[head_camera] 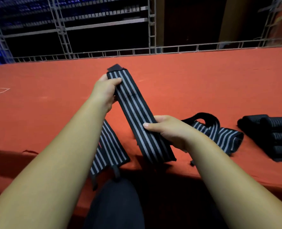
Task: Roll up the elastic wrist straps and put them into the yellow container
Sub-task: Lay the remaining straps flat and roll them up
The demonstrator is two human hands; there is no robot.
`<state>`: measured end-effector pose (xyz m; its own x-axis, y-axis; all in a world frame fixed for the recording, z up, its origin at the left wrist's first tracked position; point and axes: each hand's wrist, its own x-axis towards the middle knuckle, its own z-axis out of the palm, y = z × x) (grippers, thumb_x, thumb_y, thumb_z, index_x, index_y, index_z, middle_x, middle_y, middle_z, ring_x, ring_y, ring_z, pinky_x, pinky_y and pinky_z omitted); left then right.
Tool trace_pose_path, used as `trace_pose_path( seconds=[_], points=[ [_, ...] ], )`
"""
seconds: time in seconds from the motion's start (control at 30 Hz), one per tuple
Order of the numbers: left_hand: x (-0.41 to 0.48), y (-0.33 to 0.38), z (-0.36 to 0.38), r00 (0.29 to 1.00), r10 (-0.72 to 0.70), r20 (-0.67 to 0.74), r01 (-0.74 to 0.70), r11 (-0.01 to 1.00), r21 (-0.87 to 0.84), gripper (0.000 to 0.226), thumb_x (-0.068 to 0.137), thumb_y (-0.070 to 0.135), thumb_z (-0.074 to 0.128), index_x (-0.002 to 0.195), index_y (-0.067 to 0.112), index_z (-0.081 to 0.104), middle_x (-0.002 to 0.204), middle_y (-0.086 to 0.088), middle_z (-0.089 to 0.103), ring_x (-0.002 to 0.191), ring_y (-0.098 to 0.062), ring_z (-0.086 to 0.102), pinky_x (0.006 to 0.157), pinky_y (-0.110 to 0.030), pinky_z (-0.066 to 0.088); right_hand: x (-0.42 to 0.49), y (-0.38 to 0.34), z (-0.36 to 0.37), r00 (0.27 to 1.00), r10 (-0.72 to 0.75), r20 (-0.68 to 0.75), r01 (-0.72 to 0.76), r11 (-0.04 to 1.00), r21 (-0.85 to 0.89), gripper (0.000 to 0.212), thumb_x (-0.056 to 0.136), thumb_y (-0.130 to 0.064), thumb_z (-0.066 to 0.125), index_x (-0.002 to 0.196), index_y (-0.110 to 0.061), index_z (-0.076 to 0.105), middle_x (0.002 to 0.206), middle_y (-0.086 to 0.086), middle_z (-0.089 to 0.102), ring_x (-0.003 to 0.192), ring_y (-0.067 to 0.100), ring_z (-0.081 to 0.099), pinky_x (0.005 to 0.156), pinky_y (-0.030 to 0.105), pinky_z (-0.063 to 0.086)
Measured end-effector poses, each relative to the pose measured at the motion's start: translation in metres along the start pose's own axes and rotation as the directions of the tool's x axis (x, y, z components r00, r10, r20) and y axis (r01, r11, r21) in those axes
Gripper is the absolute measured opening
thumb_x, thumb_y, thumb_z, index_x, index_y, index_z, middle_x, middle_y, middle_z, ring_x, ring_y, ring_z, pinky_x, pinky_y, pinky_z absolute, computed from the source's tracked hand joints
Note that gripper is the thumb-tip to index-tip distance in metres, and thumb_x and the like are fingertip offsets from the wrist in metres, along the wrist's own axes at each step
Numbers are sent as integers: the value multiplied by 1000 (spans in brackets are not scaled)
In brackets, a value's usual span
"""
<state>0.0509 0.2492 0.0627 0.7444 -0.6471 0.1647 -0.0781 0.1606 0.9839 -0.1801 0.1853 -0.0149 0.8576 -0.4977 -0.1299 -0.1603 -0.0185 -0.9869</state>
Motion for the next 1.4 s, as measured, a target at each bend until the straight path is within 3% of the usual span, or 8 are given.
trace_pose_path(
  seconds=[0.2, 0.3, 0.43, 0.73, 0.93, 1.07, 1.23, 1.4],
  points=[
    [-8, 15, -36, 998, 56, -22, -50, 971, 234, 12, 104, 15, 65, 112, 21, 72, 79, -4, 58, 55, -15, 42, 49, -23, 29, -8, -6, 16, 997, 71, -9, -72, 994, -84, 22, 108, -17, 65, 127, -12, 73, 114, 11, 82, 103, 29, 81, 99, 51, 63],
    [-14, 21, -48, 998, -2, -62, 17, 969, 247, 14, 105, 10, 63, 113, 20, 68, 84, -5, 59, 50, -12, 48, 41, -21, 37, -7, -4, 21, 992, 122, -16, -122, 990, -67, 25, 106, -14, 67, 129, -6, 71, 115, 17, 81, 98, 31, 81, 92, 48, 65],
    [-26, 25, -49, 994, -101, -38, 105, 990, 99, 19, 110, 5, 57, 124, 17, 56, 110, -13, 65, 84, -29, 83, 72, -36, 69, -7, -6, 29, 980, 197, 3, -196, 977, -88, 29, 105, -19, 71, 129, -4, 71, 113, 18, 81, 90, 30, 81, 76, 40, 65],
    [-33, 10, -59, 1000, 0, -13, 3, 970, 243, 13, 100, 13, 67, 93, 24, 70, 102, -5, 77, 95, -25, 74, 78, -41, 45, -1, -3, 41, 973, 227, 35, -228, 972, 51, 21, 102, -13, 68, 120, -3, 71, 101, 14, 81, 81, 26, 79, 71, 37, 63],
    [-25, -7, -68, 1000, 16, -21, -12, 979, 205, 10, 92, 15, 75, 92, 23, 69, 105, -9, 79, 95, -30, 74, 84, -48, 55, 1, -1, 50, 987, 149, -63, -151, 988, -27, 14, 109, -1, 56, 109, -9, 68, 72, 6, 76, 53, 15, 72, 46, 24, 55],
    [-25, -13, -67, 1000, 7, 6, -8, 974, 225, 13, 94, 14, 75, 101, 23, 69, 114, -10, 81, 100, -31, 77, 102, -58, 57, 8, 1, 57, 983, 167, -76, -172, 983, -57, 15, 107, -5, 61, 120, -9, 67, 92, 12, 77, 63, 23, 76, 56, 33, 64],
    [-21, -21, -68, 1000, -12, -3, 13, 977, 214, 21, 91, 15, 76, 111, 20, 71, 114, -11, 81, 107, -36, 79, 84, -47, 53, 13, 2, 66, 986, 157, -56, -161, 984, -72, 14, 109, -5, 57, 119, -7, 67, 115, 21, 78, 99, 36, 79, 95, 54, 64],
    [-17, -26, -72, 1000, -20, 1, 19, 975, 219, 16, 94, 15, 74, 108, 21, 68, 111, -9, 80, 91, -29, 74, 83, -43, 48, 25, 7, 73, 986, 159, -59, -164, 981, -99, 10, 108, -5, 59, 105, -12, 66, 107, 17, 78, 95, 34, 79, 95, 54, 64]
  ],
)
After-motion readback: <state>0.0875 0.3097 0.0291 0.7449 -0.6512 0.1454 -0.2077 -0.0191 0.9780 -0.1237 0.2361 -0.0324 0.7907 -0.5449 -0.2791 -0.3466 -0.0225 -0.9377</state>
